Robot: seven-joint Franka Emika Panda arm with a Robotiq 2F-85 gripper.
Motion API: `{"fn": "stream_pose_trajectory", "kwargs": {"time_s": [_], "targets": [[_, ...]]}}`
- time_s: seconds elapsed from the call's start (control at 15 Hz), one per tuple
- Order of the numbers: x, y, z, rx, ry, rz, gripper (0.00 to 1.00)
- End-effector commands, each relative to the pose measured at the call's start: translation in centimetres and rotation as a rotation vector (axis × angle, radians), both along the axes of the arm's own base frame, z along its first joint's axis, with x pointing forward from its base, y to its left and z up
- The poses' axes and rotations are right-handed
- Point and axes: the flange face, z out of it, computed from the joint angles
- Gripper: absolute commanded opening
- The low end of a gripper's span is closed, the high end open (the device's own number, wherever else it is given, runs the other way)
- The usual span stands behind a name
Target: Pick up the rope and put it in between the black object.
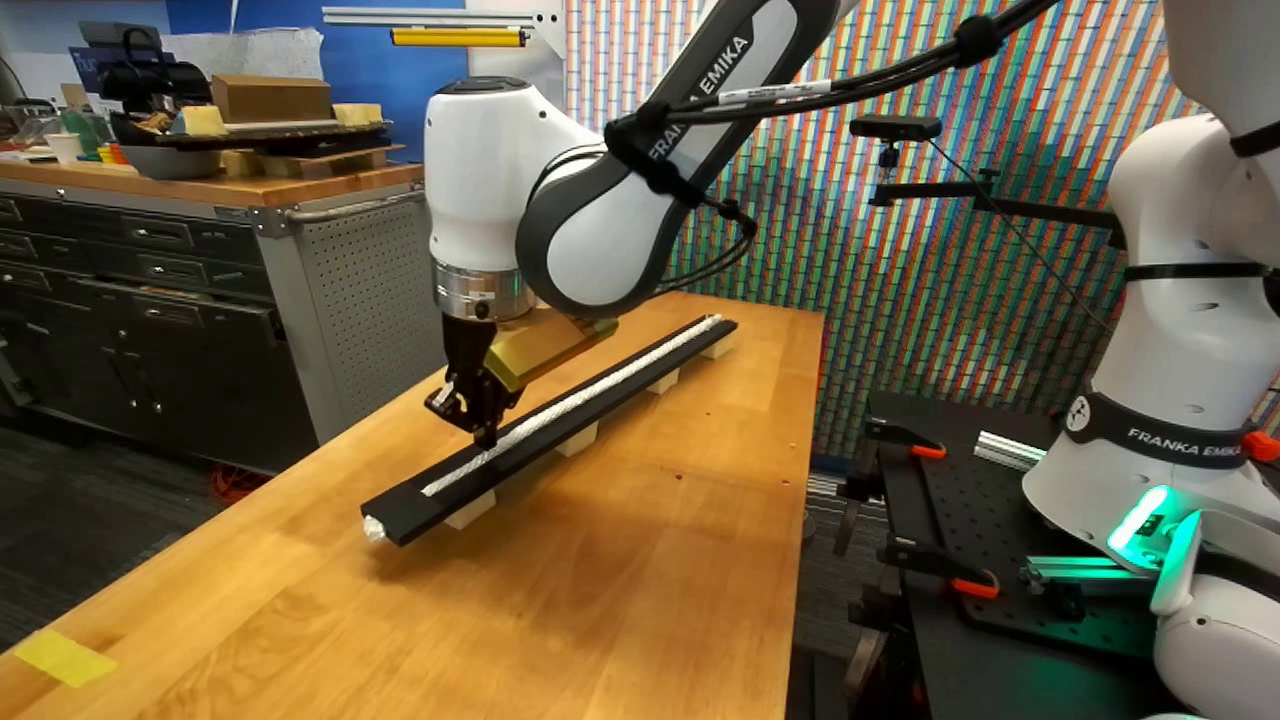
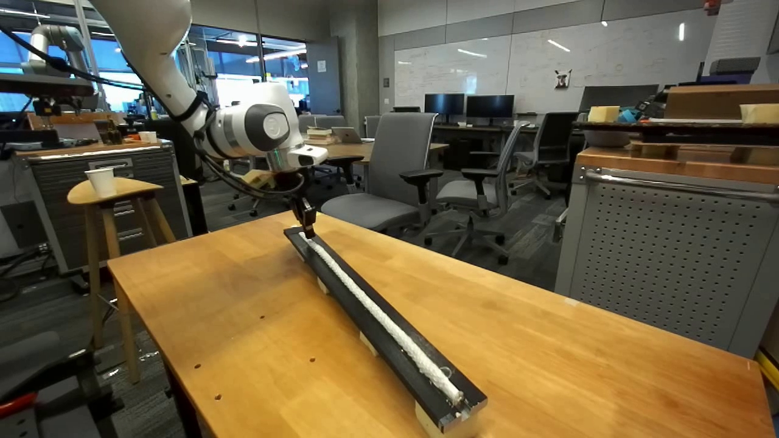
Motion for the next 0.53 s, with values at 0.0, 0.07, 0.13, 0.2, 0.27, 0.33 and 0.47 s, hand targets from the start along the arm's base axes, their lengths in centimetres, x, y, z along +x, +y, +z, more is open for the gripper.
{"fn": "stream_pose_trajectory", "kwargs": {"time_s": [0.0,0.07,0.13,0.2,0.27,0.33,0.47], "targets": [[-1.1,0.2,0.9,-0.009,0.010,0.005,0.00],[-1.1,0.2,0.8,-0.010,0.011,0.006,0.00],[-1.1,0.1,0.7,-0.013,0.009,0.005,0.00],[-1.0,0.0,0.5,-0.015,0.008,0.004,0.00],[-0.9,-0.2,0.3,-0.016,0.013,-0.001,0.00],[-0.8,-0.3,0.0,-0.019,0.017,-0.004,0.00],[-0.7,-0.7,-0.9,-0.025,0.031,-0.006,0.00]]}}
